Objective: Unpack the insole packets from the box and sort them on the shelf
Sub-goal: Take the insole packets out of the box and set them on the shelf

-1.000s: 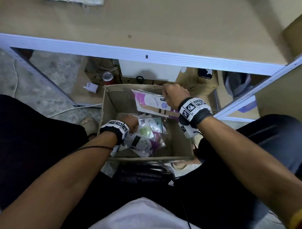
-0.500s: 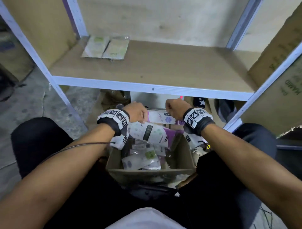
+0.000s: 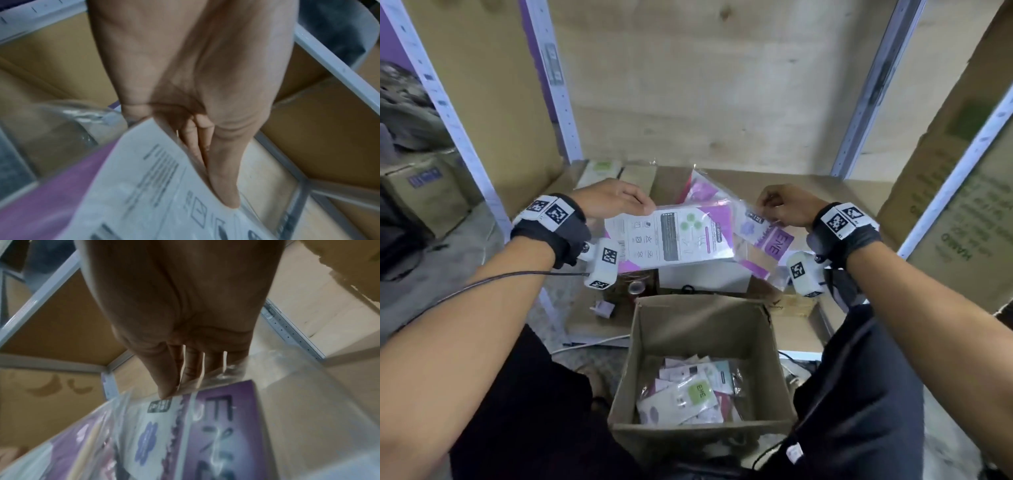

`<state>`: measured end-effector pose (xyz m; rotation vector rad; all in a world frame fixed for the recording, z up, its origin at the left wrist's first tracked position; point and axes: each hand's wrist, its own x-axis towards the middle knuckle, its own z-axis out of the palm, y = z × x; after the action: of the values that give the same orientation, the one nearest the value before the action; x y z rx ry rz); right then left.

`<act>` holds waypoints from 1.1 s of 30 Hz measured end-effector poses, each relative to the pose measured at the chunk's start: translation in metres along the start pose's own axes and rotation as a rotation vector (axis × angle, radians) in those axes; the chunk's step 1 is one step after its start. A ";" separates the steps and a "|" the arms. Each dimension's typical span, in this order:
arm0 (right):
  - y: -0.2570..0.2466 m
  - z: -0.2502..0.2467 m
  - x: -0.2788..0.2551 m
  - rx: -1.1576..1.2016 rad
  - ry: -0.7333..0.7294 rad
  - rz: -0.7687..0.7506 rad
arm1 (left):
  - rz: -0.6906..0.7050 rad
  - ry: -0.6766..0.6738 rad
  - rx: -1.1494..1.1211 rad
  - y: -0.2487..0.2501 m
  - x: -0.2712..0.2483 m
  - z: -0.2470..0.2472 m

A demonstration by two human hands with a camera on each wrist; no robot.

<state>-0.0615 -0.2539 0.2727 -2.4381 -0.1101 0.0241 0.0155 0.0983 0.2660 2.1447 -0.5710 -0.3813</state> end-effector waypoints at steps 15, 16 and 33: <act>-0.035 0.049 0.124 0.666 0.177 0.181 | -0.244 0.446 -0.902 -0.059 0.070 -0.045; -0.037 0.057 0.136 0.687 0.176 0.200 | -0.260 0.448 -0.947 -0.063 0.077 -0.045; -0.063 0.161 0.319 0.881 0.062 0.312 | -0.502 0.750 -0.731 -0.191 0.177 -0.150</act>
<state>0.2441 -0.0751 0.1934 -1.5521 0.2609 0.1106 0.2846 0.2057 0.1869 1.5108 0.4850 -0.0102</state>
